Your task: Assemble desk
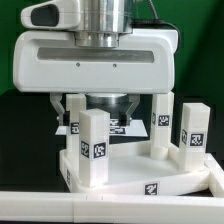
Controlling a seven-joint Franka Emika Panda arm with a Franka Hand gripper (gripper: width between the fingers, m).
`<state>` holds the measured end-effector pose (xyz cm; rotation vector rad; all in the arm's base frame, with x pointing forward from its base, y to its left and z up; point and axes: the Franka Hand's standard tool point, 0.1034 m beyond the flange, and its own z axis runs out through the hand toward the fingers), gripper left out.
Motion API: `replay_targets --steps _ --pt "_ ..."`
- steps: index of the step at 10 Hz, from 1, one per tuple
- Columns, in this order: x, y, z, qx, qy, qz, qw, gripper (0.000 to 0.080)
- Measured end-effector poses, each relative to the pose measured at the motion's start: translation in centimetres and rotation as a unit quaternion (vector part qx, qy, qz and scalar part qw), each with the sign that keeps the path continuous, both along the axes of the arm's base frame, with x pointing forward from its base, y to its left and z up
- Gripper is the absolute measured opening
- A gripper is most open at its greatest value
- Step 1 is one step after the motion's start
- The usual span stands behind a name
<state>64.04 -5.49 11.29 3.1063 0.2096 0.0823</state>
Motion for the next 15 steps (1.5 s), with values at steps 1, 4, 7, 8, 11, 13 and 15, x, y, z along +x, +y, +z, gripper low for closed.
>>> replay_targets --steps 1,4,7,8,11,13,15 --pt "-0.02 -0.05 0.0 -0.006 0.002 0.036 0.999 0.0648" --pt "-0.09 -0.24 -0.04 -0.014 0.006 0.096 0.995 0.0648" --pt "-0.1 -0.26 -0.06 -0.013 0.005 0.077 0.997 0.039" --pt "-0.12 -0.25 -0.07 -0.013 0.006 0.077 0.997 0.039" --pt "-0.14 -0.23 -0.09 -0.006 0.003 -0.034 0.999 0.029" --pt "-0.21 -0.27 -0.12 0.002 0.001 -0.125 0.992 0.029" --pt "-0.24 -0.39 -0.13 0.01 -0.002 -0.21 0.978 0.0291"
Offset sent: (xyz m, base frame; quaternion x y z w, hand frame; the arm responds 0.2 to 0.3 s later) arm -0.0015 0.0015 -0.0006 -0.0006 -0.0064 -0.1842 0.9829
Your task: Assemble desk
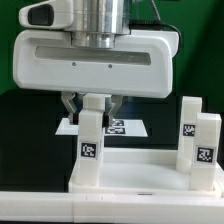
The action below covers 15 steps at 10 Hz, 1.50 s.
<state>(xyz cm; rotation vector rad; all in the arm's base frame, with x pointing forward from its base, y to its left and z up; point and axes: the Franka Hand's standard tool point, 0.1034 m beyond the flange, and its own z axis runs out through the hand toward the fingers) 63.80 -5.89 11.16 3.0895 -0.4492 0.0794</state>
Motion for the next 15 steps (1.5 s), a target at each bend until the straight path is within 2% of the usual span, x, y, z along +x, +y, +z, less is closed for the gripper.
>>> replay_targets --steps 3,4,6,7,9,11,12,13,14,15 --pt "0.05 -0.12 -0.04 0.015 -0.008 -0.117 0.993 0.0291" --pt "0.14 -0.14 -0.06 0.026 -0.014 -0.181 0.983 0.0291" --pt "0.16 -0.12 -0.05 0.033 -0.015 -0.266 0.963 0.0291" --pt "0.13 -0.17 -0.04 0.043 -0.014 -0.335 0.941 0.0291" --pt "-0.04 -0.44 -0.03 0.048 -0.004 -0.409 0.911 0.0291" --pt "-0.03 -0.39 -0.04 0.048 -0.004 -0.415 0.908 0.0291" --pt "-0.04 -0.39 -0.04 0.047 -0.004 -0.407 0.912 0.0393" --pt "-0.04 -0.38 -0.05 0.047 -0.004 -0.395 0.918 0.0531" --pt "-0.05 -0.25 -0.06 0.046 -0.004 -0.386 0.921 0.0612" --pt "-0.02 -0.16 -0.03 0.043 -0.003 -0.353 0.935 0.0612"
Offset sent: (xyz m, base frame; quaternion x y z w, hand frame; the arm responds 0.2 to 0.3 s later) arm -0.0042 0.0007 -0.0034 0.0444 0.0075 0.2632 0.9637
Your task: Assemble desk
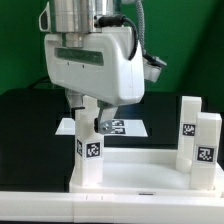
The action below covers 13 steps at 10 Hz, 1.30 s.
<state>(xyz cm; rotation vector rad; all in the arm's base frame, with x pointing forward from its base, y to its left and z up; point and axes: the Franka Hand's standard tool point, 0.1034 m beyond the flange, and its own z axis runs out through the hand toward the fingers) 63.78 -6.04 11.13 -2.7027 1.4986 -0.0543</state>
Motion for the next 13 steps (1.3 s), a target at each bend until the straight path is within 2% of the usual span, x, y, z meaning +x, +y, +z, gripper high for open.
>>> replay_targets --steps 1,3,6,10,13 --pt "0.01 0.02 0.01 -0.008 0.0 0.07 0.998 0.0642" --pt "0.08 0.34 0.02 -0.014 -0.004 0.168 0.986 0.0647" --pt "0.18 0.68 -0.01 -0.022 -0.009 0.295 0.955 0.0649" --pt "0.17 0.52 0.05 -0.036 -0.01 0.483 0.875 0.0649" --pt "0.13 0.3 0.04 -0.04 -0.009 0.548 0.836 0.0649"
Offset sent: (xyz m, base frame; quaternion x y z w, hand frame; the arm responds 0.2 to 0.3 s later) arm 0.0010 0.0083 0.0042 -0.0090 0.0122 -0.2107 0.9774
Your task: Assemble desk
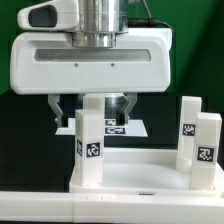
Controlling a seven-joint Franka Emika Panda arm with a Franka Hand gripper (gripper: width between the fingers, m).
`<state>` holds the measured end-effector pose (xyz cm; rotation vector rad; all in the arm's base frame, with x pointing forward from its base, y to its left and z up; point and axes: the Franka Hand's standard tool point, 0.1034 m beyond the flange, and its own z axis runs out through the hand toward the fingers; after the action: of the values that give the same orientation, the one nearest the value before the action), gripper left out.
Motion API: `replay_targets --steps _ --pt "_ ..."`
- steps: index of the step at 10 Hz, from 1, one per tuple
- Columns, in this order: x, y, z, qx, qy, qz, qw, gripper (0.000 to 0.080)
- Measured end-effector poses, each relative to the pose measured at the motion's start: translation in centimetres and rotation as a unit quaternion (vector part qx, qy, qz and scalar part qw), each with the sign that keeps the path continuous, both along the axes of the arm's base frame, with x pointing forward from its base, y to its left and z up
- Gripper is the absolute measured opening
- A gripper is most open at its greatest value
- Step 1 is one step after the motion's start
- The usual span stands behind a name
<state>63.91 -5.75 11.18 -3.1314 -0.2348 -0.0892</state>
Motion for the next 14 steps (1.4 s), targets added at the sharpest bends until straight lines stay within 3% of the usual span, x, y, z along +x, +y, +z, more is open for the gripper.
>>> replay_targets --steps 2,4,5,6,10,14 --pt "-0.04 -0.14 -0.03 -0.007 0.002 0.032 0.999 0.0649" --pt "-0.05 -0.16 -0.03 -0.007 0.002 0.031 0.999 0.0414" --pt "-0.05 -0.17 -0.03 -0.007 0.002 0.031 1.0 0.0414" --pt "-0.05 -0.18 -0.02 -0.006 0.002 0.019 1.0 0.0288" --pt "-0.1 -0.38 -0.04 0.002 0.002 -0.088 0.996 0.0288" --pt "-0.15 -0.95 0.01 0.008 0.002 -0.224 0.975 0.0289"
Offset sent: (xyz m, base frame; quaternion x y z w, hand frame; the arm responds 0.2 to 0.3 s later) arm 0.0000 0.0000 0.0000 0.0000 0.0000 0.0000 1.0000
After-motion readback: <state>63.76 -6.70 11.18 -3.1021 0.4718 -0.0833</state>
